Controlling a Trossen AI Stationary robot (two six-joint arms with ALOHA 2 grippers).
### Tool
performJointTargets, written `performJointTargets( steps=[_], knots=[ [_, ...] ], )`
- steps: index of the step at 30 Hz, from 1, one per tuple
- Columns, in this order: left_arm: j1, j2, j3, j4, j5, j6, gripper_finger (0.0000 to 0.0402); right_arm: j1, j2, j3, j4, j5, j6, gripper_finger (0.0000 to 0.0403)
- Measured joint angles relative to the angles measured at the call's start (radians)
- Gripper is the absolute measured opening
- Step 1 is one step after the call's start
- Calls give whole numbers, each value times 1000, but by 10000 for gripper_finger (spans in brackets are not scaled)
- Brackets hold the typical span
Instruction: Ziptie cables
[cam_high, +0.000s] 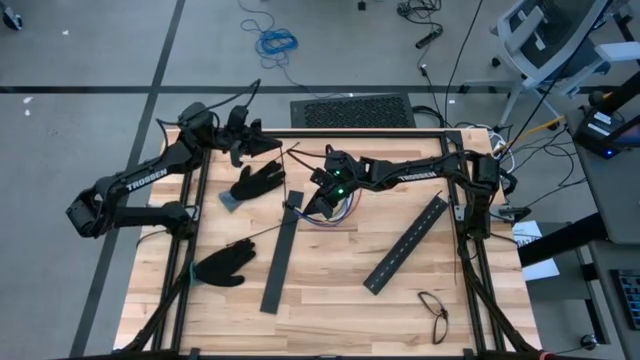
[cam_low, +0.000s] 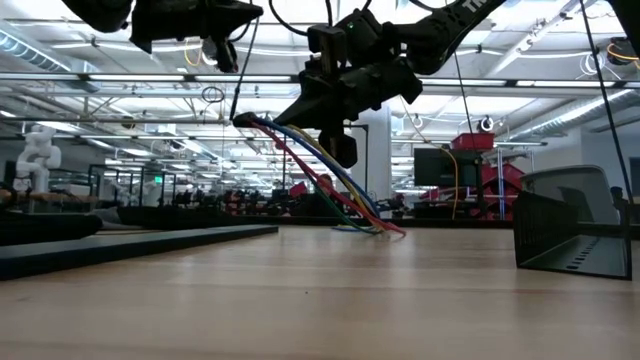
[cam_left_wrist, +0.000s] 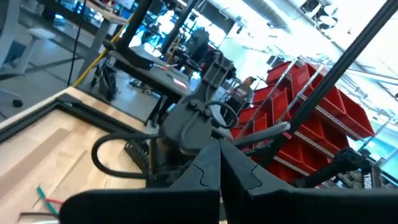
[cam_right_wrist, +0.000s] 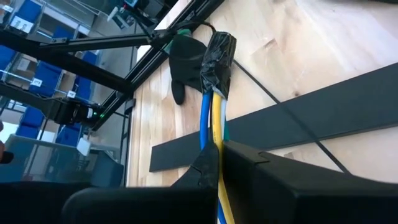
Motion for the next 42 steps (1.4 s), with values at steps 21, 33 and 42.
performJointTargets(
  steps=[21,33,42],
  knots=[
    [-1,31,0,-7,-37,54,0,16,-1,0,9,-30,16,0],
    [5,31,0,-51,-23,76,0,16,-7,0,63,-57,65,0],
    [-28,33,0,-34,-36,53,0,28,-7,44,77,-71,82,0]
  ],
)
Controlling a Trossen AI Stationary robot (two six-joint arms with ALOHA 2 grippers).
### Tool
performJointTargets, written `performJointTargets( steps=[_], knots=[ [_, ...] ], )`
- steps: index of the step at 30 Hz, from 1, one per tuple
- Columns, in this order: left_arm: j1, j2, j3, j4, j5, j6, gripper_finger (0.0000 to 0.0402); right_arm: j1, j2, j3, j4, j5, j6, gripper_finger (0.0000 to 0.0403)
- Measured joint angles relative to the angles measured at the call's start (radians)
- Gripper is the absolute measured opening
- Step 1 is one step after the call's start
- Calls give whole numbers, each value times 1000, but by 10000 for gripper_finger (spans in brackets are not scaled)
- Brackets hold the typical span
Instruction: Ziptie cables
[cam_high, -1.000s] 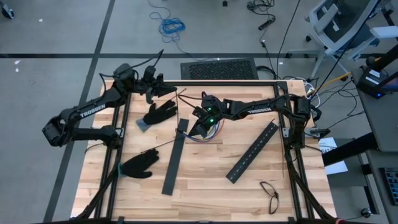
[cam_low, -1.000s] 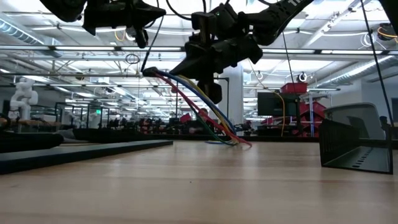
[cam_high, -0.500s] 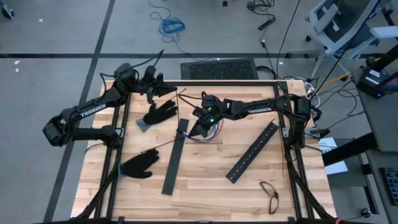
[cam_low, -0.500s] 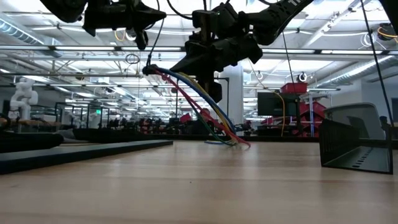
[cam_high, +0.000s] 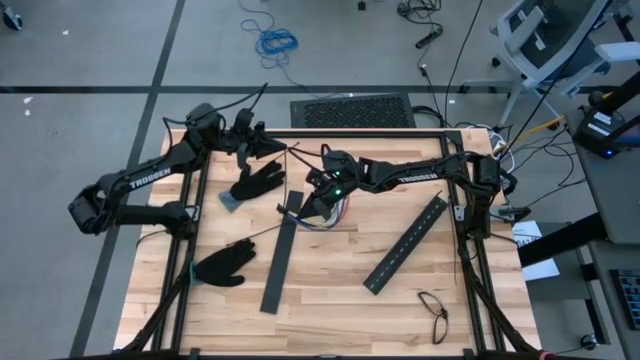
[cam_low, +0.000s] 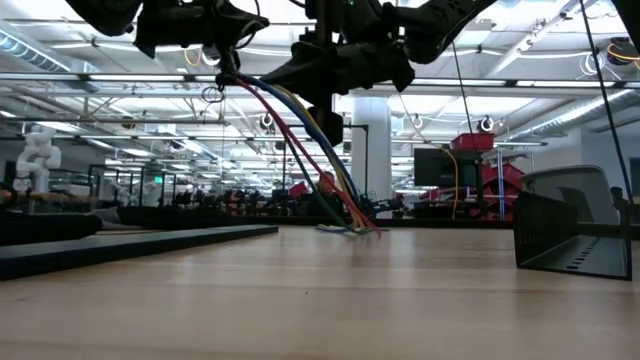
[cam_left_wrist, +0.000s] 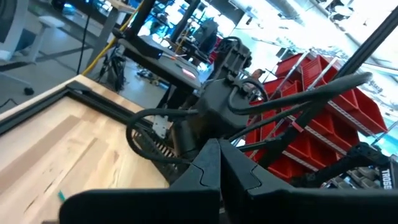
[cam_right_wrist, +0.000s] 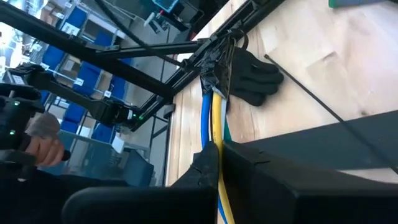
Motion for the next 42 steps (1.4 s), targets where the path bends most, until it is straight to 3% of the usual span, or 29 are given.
performJointTargets(
  steps=[14,26,31,42],
  knots=[
    [-26,9,0,41,-62,-25,0,34,0,6,8,-39,-7,0],
    [-25,34,0,46,-69,-54,0,35,1,8,118,-55,4,0],
    [-77,54,1,116,-70,-106,0,23,1,8,138,-36,6,0],
    [-128,56,1,10,-54,0,0,-6,2,8,219,-2,34,0]
  ],
)
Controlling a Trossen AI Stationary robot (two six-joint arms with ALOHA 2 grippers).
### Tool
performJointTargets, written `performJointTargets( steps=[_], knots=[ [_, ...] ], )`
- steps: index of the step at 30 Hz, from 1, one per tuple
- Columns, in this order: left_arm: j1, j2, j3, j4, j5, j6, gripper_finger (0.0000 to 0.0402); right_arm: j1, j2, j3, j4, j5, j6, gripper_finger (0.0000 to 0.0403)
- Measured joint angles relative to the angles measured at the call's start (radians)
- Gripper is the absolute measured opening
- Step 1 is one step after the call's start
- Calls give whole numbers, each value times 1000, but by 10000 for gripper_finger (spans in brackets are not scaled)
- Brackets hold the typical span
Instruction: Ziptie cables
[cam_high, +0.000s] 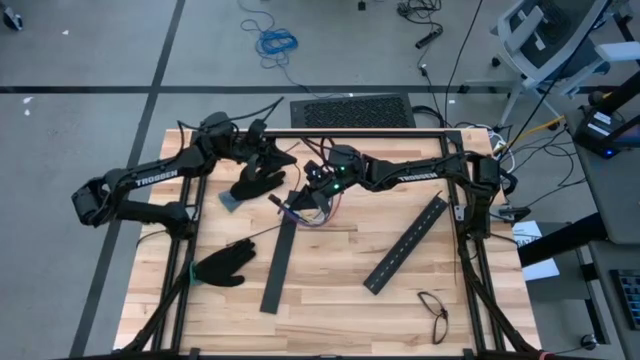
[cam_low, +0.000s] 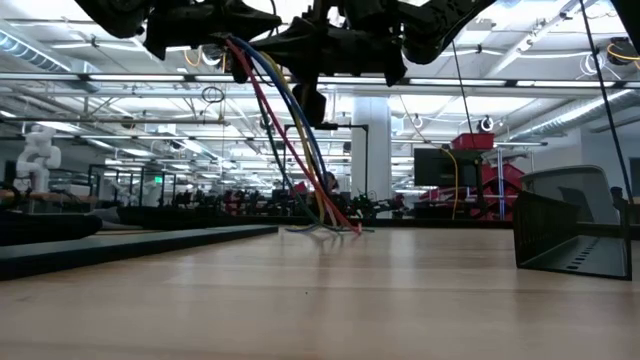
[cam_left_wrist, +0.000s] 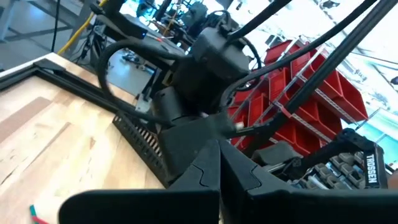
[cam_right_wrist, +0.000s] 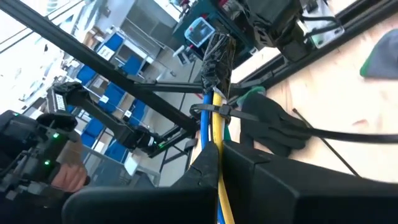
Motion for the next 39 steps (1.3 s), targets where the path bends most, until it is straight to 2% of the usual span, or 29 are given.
performJointTargets(
  steps=[10,16,23,25,31,35,39],
  knots=[
    [0,0,0,-1,-31,0,8,0,0,0,4,1,-8,0],
    [9,0,20,9,-57,0,64,-1,0,0,3,1,-14,0],
    [8,-2,51,-2,-32,15,130,-1,0,0,44,5,-15,0],
    [8,-2,54,2,0,26,135,-2,0,0,76,9,-15,0],
    [8,-11,54,11,0,25,137,-6,0,0,140,10,11,0],
    [9,-14,64,83,2,-10,137,-8,0,0,156,10,16,0],
    [11,-14,86,70,66,-19,137,-8,0,0,152,10,13,0]
  ],
)
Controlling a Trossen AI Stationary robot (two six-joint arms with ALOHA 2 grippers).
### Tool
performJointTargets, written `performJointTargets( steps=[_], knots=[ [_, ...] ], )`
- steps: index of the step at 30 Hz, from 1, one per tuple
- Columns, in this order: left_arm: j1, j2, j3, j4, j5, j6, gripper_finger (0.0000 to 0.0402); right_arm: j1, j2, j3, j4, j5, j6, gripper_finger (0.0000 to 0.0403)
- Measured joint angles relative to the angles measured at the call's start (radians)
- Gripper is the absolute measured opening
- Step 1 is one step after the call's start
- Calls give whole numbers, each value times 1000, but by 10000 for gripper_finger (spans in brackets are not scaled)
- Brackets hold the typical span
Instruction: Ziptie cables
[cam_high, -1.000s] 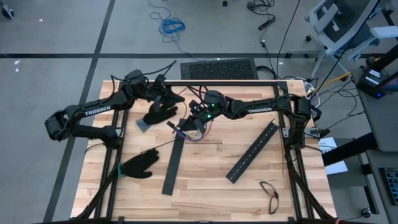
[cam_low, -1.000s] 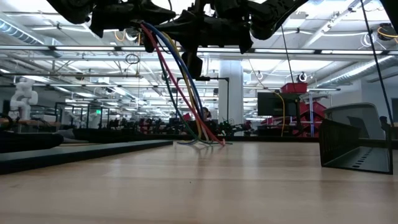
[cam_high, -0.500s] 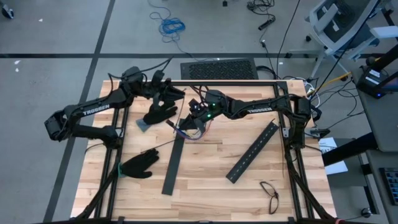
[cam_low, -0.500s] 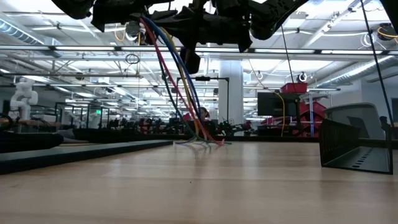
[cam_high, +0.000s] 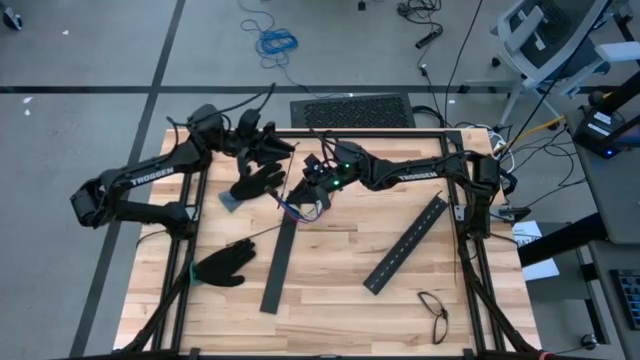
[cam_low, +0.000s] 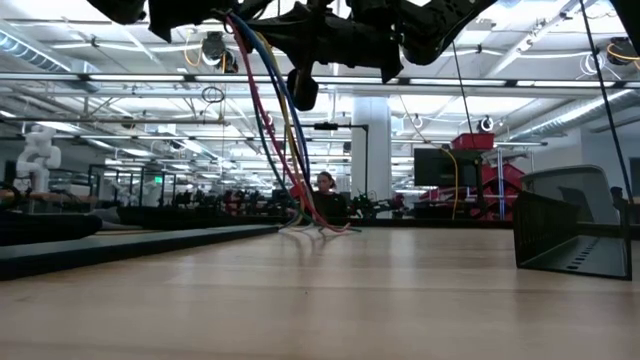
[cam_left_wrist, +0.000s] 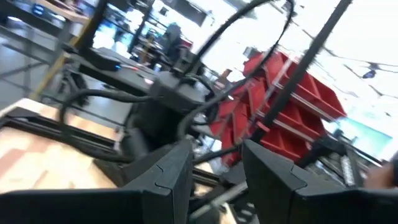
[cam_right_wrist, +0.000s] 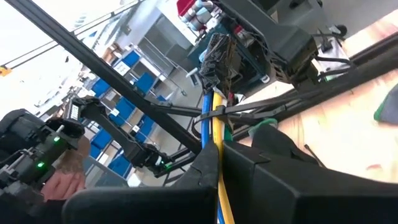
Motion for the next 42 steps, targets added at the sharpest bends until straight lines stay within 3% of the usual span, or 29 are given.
performJointTargets(
  steps=[14,22,28,36,39,42],
  knots=[
    [69,0,48,-19,25,46,221,-17,0,0,0,-6,2,0],
    [76,0,86,-60,40,48,226,-29,0,0,2,-6,2,0],
    [75,0,156,-254,35,277,226,-28,0,0,4,-6,5,0],
    [75,0,220,-305,-295,772,226,-29,0,0,9,-6,6,0],
    [76,0,238,-307,-396,837,226,-29,0,0,9,-6,6,0],
    [76,0,267,-308,-410,841,226,-29,0,0,9,-5,6,0]
  ],
)
